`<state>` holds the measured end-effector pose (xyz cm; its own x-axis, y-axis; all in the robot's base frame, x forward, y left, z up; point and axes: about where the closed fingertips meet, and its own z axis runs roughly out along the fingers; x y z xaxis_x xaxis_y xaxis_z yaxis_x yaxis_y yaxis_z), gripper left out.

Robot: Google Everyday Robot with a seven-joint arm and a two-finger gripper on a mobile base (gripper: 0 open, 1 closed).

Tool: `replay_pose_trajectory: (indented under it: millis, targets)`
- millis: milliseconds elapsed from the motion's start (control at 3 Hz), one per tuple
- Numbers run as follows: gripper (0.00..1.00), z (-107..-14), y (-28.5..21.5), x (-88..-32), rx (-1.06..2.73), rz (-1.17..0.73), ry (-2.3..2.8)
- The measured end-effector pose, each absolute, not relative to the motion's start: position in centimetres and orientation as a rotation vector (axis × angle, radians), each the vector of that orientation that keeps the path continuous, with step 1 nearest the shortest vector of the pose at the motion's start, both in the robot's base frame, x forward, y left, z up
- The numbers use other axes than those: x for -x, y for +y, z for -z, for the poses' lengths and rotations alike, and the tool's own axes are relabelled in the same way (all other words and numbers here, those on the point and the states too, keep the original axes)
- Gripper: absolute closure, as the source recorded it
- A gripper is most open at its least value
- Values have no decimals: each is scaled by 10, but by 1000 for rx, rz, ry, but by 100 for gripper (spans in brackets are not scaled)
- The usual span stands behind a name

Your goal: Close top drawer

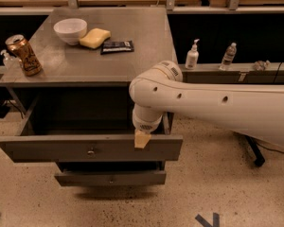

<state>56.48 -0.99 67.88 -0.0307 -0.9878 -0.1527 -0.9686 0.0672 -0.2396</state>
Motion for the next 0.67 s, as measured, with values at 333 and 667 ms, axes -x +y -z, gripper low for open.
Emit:
replay_pose_trajectory:
  millis: [333, 667]
  targets:
    - [4, -717, -26, -575, 1881, 129, 2025]
    - [0, -749, -33, -563, 1817, 129, 1959]
